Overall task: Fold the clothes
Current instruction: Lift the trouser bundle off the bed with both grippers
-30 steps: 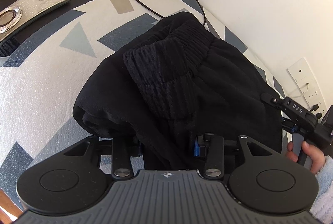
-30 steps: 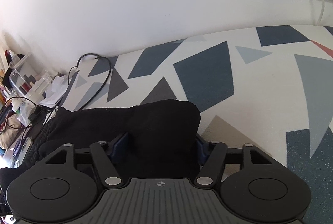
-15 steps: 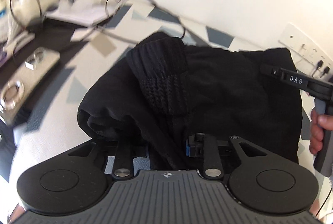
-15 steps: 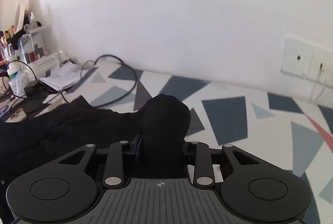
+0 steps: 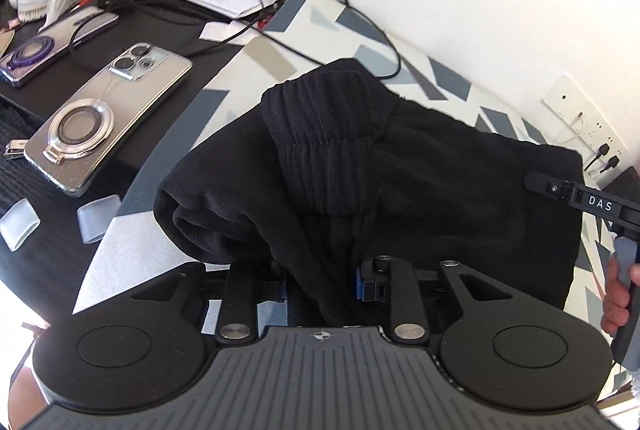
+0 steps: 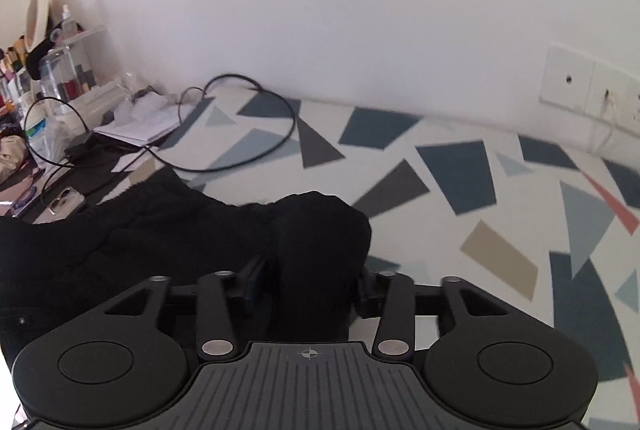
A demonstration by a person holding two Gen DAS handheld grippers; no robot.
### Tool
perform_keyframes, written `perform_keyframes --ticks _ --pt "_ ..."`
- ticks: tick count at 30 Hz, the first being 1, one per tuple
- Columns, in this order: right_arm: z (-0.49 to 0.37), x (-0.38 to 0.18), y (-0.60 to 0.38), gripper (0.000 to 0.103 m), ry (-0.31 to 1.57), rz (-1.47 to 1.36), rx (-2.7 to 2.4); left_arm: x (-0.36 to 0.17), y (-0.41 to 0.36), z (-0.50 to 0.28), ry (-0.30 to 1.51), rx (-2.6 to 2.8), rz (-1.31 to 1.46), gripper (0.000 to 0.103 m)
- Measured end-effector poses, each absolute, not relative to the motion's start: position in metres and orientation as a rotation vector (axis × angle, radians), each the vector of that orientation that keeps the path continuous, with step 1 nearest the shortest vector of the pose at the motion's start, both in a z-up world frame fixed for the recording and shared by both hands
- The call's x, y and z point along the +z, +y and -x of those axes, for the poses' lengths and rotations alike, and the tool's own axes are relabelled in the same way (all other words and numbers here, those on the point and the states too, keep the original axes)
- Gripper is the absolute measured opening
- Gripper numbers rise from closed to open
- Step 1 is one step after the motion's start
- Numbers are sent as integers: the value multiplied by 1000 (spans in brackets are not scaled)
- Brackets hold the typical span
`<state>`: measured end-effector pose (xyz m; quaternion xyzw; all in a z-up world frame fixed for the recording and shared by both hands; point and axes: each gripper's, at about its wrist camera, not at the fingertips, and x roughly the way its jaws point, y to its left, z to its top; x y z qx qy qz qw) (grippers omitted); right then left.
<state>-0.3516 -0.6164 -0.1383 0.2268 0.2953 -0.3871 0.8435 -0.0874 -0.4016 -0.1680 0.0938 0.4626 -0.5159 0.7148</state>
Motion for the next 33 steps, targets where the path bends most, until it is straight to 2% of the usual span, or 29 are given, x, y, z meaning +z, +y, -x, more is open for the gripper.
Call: perform_keyframes --ticks 1,2,3,8,18,22,23,24,25,26,27,33 --pt "354 -145 -619 83 623 -509 -821 -170 -401 84 1031 -1143 -213 28" --pt "357 -150 -621 99 622 -534 -826 -172 -402 83 1033 -1148 -220 29" --pt "359 -154 -622 102 618 -552 -833 -173 -402 82 1034 -1152 -228 29" --pt "361 -180 -635 102 646 -684 -788 -181 -401 82 1027 -1172 -273 30" --pt "343 -196 -651 102 616 -716 -800 -187 -402 76 1061 -1197 -273 33" --pt "332 -195 -649 102 669 -678 -819 -188 -402 74 1074 -1203 -260 33" --pt "329 -193 -647 92 675 -672 -814 -188 -403 74 1076 -1205 -259 33" --pt "328 -192 -645 72 664 -681 -799 -187 -403 74 1073 -1207 -261 33" --pt "328 -190 -644 63 652 -704 -787 -186 -403 74 1069 -1211 -265 33" --pt "328 -189 -643 49 640 -741 -777 -186 -403 74 1065 -1215 -267 32" --pt "329 -188 -641 42 627 -771 -775 -186 -403 74 1062 -1220 -269 32" --pt "324 -172 -615 32 572 -733 -874 -176 -410 73 1027 -1247 -349 29"
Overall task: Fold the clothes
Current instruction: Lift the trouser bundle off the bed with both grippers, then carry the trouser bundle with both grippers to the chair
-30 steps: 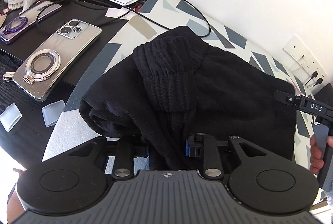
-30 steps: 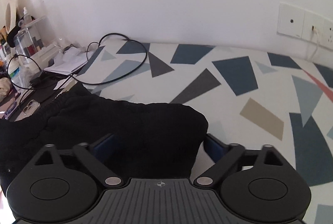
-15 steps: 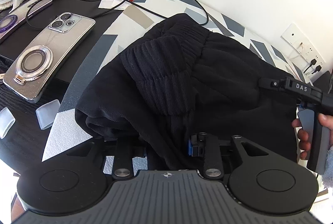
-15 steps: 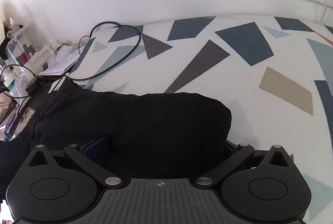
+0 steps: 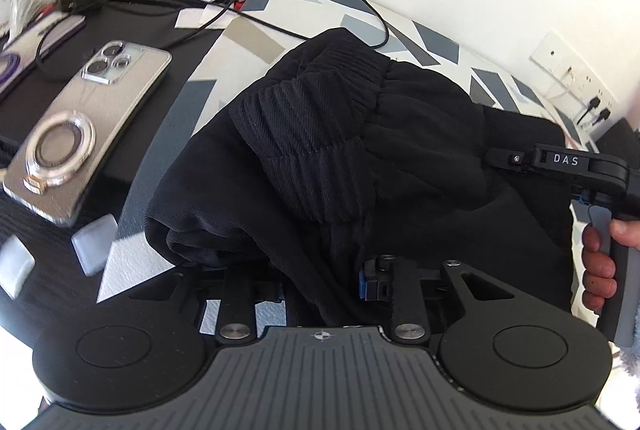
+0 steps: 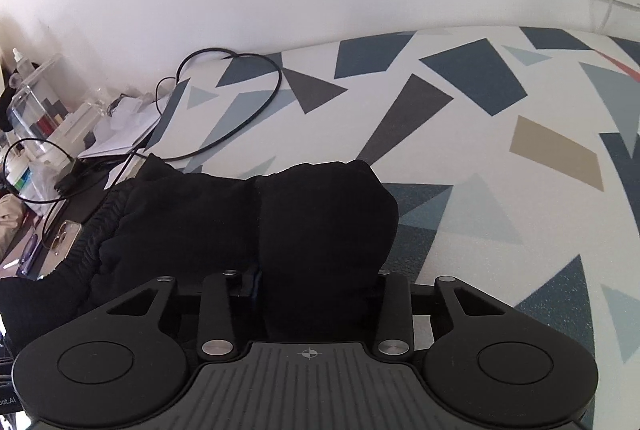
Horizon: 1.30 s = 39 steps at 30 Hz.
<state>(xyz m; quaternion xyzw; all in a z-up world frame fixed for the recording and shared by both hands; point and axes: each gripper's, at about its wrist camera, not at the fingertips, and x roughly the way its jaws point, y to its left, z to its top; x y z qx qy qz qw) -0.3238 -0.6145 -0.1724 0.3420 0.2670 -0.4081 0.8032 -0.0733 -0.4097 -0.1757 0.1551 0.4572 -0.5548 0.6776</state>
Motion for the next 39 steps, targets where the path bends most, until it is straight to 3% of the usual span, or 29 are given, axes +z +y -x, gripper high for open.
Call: perform_keyframes --ticks 6,15,39 --pt "344 -138 -577 30 407 -667 -958 -152 -422 78 932 -1331 -404 27" --pt "380 -87 -550 27 315 -541 -1076 -120 -436 103 837 -1489 -340 27" --pt "411 -55 -580 27 288 -432 -756 -79 -390 170 726 -1183 -189 26"
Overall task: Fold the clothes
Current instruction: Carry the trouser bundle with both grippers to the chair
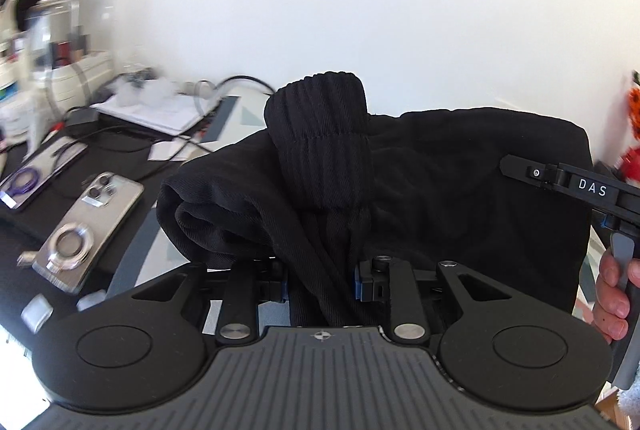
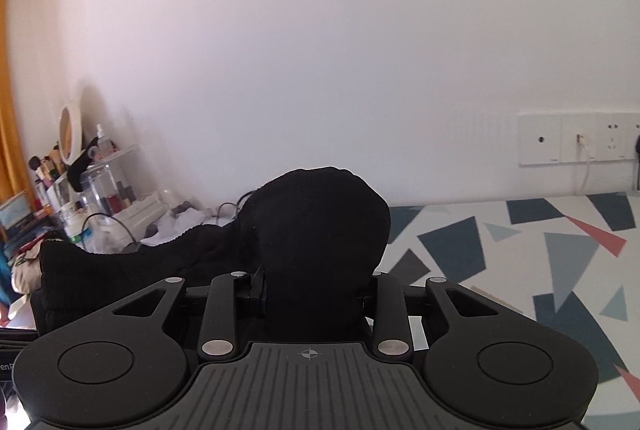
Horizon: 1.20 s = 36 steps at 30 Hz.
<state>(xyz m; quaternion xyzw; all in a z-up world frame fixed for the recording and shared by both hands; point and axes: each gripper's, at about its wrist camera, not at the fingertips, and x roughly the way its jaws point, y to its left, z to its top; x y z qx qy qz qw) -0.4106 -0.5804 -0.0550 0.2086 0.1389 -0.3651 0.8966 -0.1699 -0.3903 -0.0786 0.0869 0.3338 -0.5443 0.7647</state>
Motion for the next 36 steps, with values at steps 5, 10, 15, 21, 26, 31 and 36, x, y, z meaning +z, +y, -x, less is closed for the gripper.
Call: perform_keyframes --ticks 5,10,15,21,26,31,36 --pt "394 -49 -589 27 308 -388 -565 -70 -358 187 722 -1002 -115 26" --pt "360 -36 -575 27 318 -369 -393 -57 -314 190 697 -831 -41 26" --pt "303 -17 -537 27 331 -318 -213 -46 -256 176 676 -656 39 27" --pt "221 1 -448 27 342 -254 -18 -38 -164 148 637 -471 111 27" --pt "158 7 -352 27 370 -208 125 -28 -83 130 596 -331 118 27" --pt "111 7 -256 27 390 -207 240 -20 -7 112 577 -220 123 27" --pt "73 2 -173 27 431 -195 354 -25 49 99 582 -92 178 27"
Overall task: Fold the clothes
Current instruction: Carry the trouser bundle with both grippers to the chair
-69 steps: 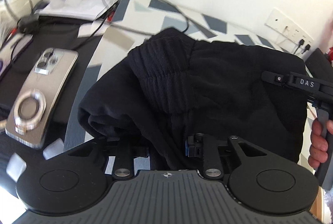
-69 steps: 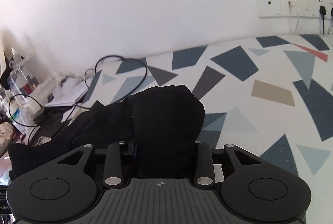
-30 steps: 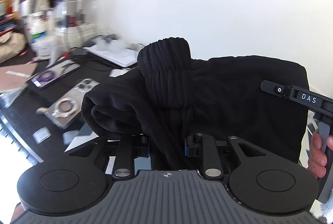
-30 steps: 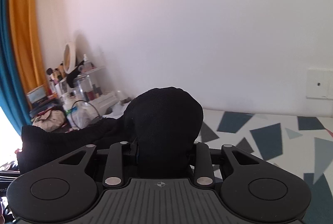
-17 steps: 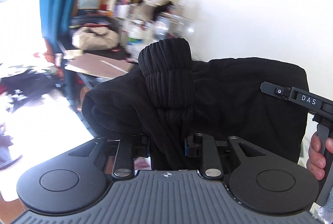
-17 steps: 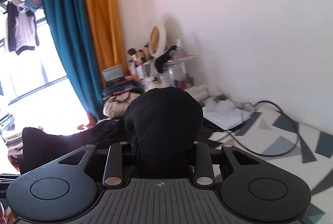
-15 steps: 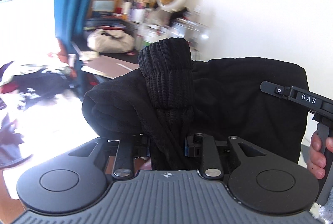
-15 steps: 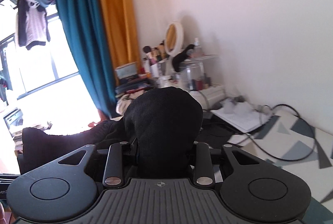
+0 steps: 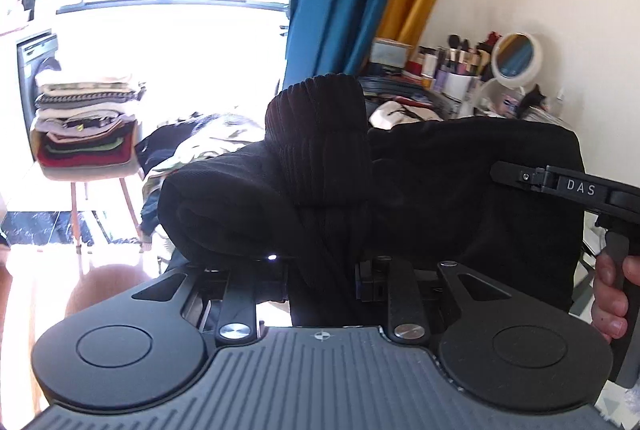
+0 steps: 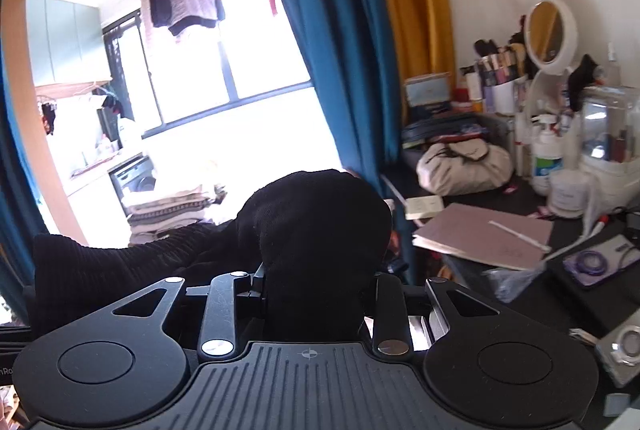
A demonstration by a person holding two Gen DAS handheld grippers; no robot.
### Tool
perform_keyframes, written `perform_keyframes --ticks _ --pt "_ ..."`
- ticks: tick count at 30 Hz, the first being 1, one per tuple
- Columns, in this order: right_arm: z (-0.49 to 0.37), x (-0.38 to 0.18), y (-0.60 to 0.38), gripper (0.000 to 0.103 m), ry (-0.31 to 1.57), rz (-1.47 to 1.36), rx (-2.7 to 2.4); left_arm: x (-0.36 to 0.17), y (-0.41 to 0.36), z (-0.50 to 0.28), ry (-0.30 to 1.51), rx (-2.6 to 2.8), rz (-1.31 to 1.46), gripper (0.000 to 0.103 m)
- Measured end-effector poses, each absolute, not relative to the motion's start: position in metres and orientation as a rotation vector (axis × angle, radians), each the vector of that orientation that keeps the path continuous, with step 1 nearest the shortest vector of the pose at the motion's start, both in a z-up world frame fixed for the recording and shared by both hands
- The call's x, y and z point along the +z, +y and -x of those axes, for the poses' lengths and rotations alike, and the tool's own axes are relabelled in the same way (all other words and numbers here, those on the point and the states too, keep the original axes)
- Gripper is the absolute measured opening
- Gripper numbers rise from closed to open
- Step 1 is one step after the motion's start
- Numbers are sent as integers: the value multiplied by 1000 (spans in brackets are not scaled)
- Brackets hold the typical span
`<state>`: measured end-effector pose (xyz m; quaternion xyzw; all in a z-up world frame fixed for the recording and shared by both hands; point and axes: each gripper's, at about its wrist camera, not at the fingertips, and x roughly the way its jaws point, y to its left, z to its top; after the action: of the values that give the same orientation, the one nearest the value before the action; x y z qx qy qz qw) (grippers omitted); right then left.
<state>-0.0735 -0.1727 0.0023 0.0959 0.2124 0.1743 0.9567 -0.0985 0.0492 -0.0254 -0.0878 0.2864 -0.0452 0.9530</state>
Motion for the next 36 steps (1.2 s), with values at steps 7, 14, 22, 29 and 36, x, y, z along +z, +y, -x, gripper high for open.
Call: perform_keyframes --ticks 7,14,22,29,36 --pt "14 -4 -89 27 489 -130 489 -41 105 64 611 39 255 27" --pt "-58 -10 -19 27 499 -104 618 -47 165 26 615 172 309 27" --pt "-131 -14 78 27 529 -71 689 -61 257 1 639 239 352 27" --pt "-149 -29 202 27 592 -79 624 -70 374 -29 700 177 319 27" --pt "-149 -33 300 27 626 -147 520 -58 471 -52 741 93 246 27"
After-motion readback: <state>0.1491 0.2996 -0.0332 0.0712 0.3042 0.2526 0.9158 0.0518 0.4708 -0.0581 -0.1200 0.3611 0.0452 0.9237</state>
